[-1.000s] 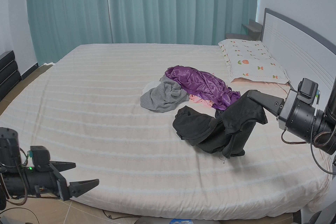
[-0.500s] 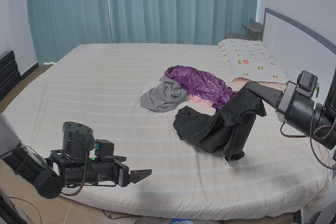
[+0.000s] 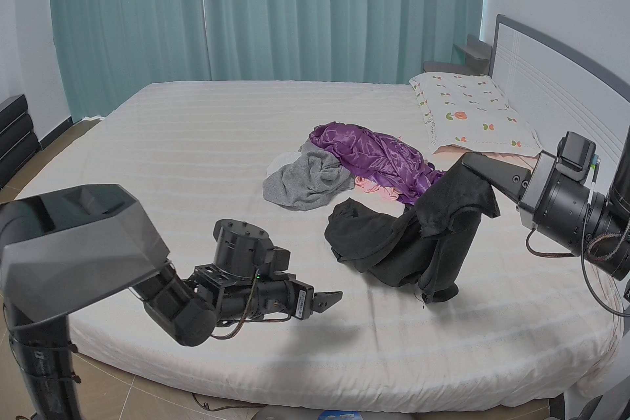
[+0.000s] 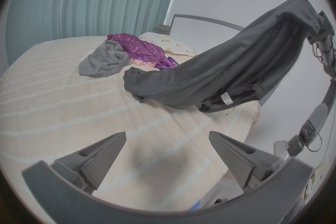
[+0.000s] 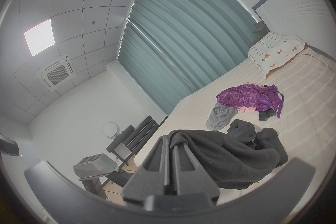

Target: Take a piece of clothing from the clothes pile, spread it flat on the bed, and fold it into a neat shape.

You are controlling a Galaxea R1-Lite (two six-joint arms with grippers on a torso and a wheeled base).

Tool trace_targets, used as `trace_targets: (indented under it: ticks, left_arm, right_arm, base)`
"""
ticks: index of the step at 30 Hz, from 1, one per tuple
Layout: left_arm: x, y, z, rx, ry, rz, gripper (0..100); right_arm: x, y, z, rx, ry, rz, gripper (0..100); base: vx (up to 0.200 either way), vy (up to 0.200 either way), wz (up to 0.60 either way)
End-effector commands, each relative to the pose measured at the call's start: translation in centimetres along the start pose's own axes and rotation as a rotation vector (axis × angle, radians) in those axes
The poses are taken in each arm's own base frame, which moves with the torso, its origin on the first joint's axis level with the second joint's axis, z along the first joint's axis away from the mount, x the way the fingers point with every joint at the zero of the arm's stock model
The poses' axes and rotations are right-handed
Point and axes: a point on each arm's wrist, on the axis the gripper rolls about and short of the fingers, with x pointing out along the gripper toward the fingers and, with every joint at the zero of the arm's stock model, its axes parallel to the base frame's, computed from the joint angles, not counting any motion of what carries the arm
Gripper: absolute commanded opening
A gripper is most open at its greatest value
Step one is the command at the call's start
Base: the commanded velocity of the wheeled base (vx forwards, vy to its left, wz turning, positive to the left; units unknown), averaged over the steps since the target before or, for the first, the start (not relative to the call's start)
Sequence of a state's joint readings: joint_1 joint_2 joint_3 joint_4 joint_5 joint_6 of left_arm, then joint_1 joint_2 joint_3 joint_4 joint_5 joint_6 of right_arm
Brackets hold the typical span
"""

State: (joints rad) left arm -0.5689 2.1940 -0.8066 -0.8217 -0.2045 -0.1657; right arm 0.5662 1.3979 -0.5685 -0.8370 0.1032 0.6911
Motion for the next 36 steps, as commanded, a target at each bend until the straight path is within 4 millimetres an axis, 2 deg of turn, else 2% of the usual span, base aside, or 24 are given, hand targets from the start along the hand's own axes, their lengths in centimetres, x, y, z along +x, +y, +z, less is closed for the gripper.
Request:
trace_targets:
  ticks: [1,2,4,9,14,25,26,29,33,34,36]
  left_arm:
    - [5.0,1.3,-1.3,-0.006,0.024,0.006,100]
    - [5.0,1.3,-1.3,-0.006,0.024,0.006,100]
    - [6.7,1.7,-0.9,-0.004,-0.003,0.002,100]
    - [9.4,2.2,-0.7,0.004,-0.037,-0.003,100]
    - [11.4,2.2,0.3,0.015,-0.085,-0.015,100]
    - [13.2,2.3,1.7,-0.008,-0.112,-0.026,100]
    - [13.6,2.2,2.2,-0.024,-0.134,-0.032,0]
    - [14.1,1.9,2.9,-0.058,-0.167,-0.032,0]
    - [13.9,2.0,2.8,-0.103,-0.185,0.041,0]
    - [13.6,2.3,2.0,-0.119,-0.167,0.074,0]
    - [12.9,2.4,2.0,-0.125,-0.167,0.089,0]
  right_arm:
    - [0.0,0.1,0.1,-0.003,-0.005,0.003,0]
    - [0.0,0.1,0.1,-0.003,-0.005,0.003,0]
    - [0.0,0.2,0.2,-0.005,-0.009,0.006,0]
    - [-0.3,0.4,0.4,-0.006,-0.017,0.013,0]
    - [-0.3,0.4,0.3,-0.006,-0.016,0.014,0]
    - [-0.7,0.4,0.4,-0.005,-0.021,0.015,0]
    - [-0.7,0.3,0.4,-0.005,-0.021,0.013,0]
    - [-0.7,0.0,0.4,-0.001,-0.023,-0.002,0]
    - [-0.6,-0.5,0.6,0.001,-0.027,-0.018,0]
    - [-0.5,-0.7,0.6,0.003,-0.025,-0.028,0]
    - [-0.4,-1.1,0.6,0.004,-0.024,-0.041,0]
  base:
    - [0.0,0.0,0.0]
    - [0.0,0.0,0.0]
    - [0.0,0.0,0.0]
    - [0.0,0.0,0.0]
    - [0.0,0.0,0.0]
    - [0.0,0.0,0.0]
    - [0.0,0.0,0.0]
    - [0.0,0.0,0.0]
    - [0.0,0.0,0.0]
    - [0.0,0.0,0.0]
    - [0.0,0.0,0.0]
